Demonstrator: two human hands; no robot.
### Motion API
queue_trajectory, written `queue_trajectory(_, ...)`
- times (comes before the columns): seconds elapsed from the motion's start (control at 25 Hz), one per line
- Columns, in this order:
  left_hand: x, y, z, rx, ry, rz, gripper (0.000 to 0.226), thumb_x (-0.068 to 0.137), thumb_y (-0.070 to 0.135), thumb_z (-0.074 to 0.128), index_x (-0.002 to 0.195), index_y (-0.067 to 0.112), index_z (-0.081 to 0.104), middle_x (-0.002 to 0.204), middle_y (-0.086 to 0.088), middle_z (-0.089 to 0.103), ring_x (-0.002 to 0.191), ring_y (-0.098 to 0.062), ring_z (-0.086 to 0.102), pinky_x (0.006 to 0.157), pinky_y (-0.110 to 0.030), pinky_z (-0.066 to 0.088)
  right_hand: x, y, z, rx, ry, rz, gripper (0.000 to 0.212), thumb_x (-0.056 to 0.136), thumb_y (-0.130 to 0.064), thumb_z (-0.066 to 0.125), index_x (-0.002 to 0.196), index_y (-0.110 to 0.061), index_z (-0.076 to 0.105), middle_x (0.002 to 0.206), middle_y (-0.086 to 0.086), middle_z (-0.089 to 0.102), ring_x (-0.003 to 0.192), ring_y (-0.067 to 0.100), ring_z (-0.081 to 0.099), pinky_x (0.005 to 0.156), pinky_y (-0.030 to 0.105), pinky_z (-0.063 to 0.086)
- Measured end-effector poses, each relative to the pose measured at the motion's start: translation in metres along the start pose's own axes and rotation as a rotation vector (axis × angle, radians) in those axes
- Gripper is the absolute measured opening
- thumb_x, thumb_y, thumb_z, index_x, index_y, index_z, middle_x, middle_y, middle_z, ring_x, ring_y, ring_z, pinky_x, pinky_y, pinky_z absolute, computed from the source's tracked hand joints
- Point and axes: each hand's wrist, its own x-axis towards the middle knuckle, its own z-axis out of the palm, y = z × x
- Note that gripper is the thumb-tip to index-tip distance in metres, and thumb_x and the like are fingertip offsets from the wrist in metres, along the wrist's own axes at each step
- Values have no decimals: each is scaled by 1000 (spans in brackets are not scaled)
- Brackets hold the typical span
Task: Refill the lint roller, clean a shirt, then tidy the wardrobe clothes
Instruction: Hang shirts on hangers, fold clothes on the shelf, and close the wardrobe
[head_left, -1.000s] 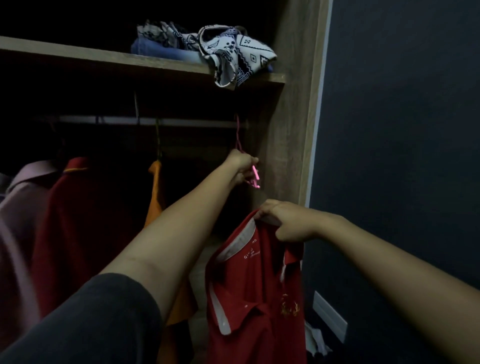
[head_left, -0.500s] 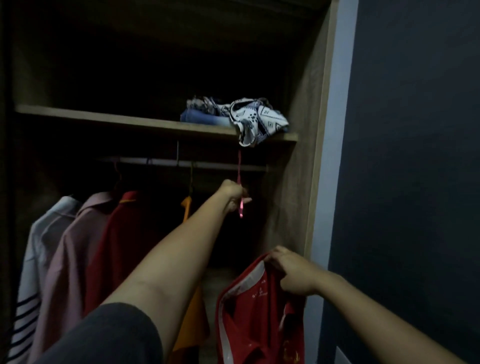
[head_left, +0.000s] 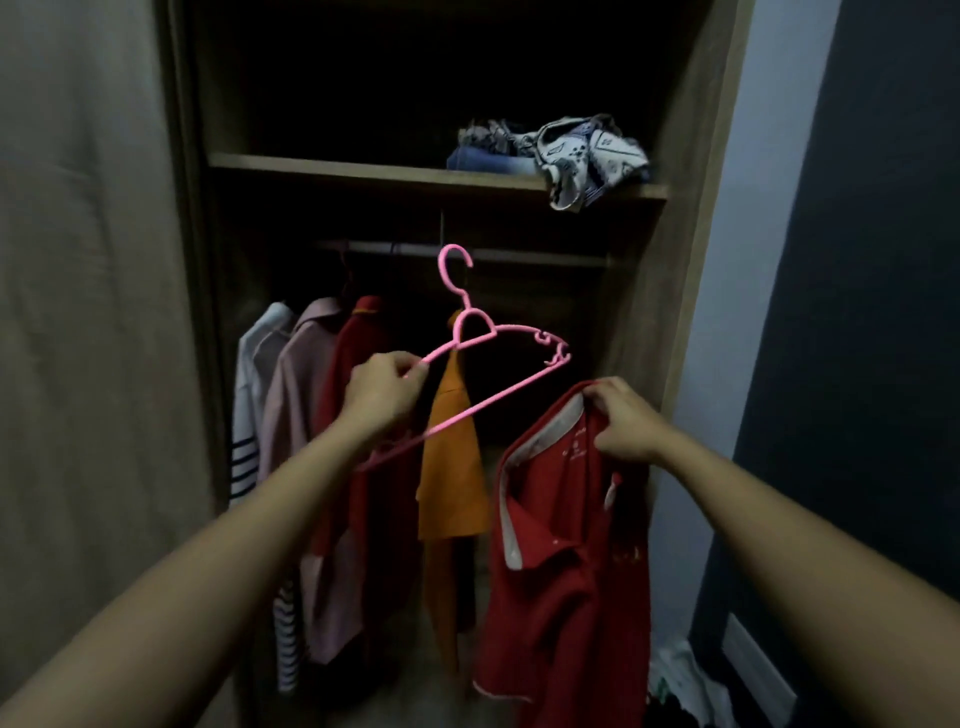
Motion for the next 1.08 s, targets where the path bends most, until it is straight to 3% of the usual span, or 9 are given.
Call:
queue_trajectory(0.08, -18, -31, -36, -20, 46, -14, 25, 91, 30, 58, 108, 17, 71, 88, -19, 71, 78, -29, 69, 63, -32, 50, 3, -4, -2, 69, 29, 3, 64, 73, 0, 58, 135, -2, 42, 142, 14, 34, 130, 30, 40, 111, 35, 32)
queue_trajectory(0.2, -37, -70, -74, -259, 26, -59, 23, 91, 17, 59, 109, 6, 70, 55, -7, 52, 39, -8, 44, 42, -16, 31, 5, -16, -7, 125, 38, 14, 61, 75, 5, 57, 134, 2, 42, 141, 18, 34, 129, 29, 40, 108, 28, 30)
queue_trajectory(0.4, -39, -94, -104, -300, -64, 45, 16, 90, 10, 59, 102, 11, 71, 62, -8, 41, 47, -10, 36, 47, -21, 26, 13, -35, -18, 155, 76, -26, 47, 65, -15, 64, 110, -1, 64, 124, 18, 54, 104, 26, 58, 86, 28, 48)
queue_trajectory(0.48, -35, -91, -101, -205, -91, 128, 18, 90, 10, 60, 104, 13, 71, 54, 4, 38, 44, -4, 36, 45, -17, 29, 14, -49, -20, 108, 35, -48, 50, 70, -7, 65, 119, 1, 58, 126, 9, 48, 114, 26, 52, 96, 30, 44)
queue_trajectory(0.52, -34, -86, -95, -173, -103, 184, 19, 90, 9, 60, 107, 12, 69, 46, -4, 60, 41, 2, 39, 44, -11, 31, 15, -60, -19, 67, 7, -84, 51, 75, -1, 62, 125, 1, 52, 130, 13, 44, 122, 27, 47, 101, 26, 37)
queue_trajectory(0.56, -34, -81, -86, -162, -116, 237, 21, 91, 8, 60, 110, 9, 67, 86, 6, 56, 43, 7, 43, 45, -4, 32, 16, -74, -17, 37, -24, -148, 52, 77, 4, 57, 128, 0, 50, 134, 15, 41, 126, 27, 43, 103, 22, 32)
queue_trajectory(0.68, -36, -76, -55, -102, -84, 334, 28, 89, 22, 62, 110, 4, 69, 92, -5, 72, 76, 14, 56, 64, 1, 39, 12, -118, -4, 92, -112, -290, 55, 75, 1, 53, 130, -5, 49, 134, 15, 43, 126, 26, 44, 104, 24, 32)
queue_trajectory(0.84, -34, -89, -43, -213, 75, 342, 28, 86, 25, 62, 103, 5, 72, 99, -10, 74, 87, 8, 60, 74, -3, 42, 3, -124, -1, -164, 271, -435, 51, 84, -44, 45, 130, -25, 44, 116, 3, 64, 108, 25, 60, 84, 37, 46)
queue_trajectory(1.08, -48, -73, -29, 82, 563, 551, 31, 84, 29, 54, 114, 24, 61, 115, -3, 52, 105, -23, 52, 88, -35, 38, 13, -125, 2, -323, 618, -393, 40, 96, -51, 29, 109, -22, 54, 84, 8, 70, 78, 35, 66, 55, 32, 38)
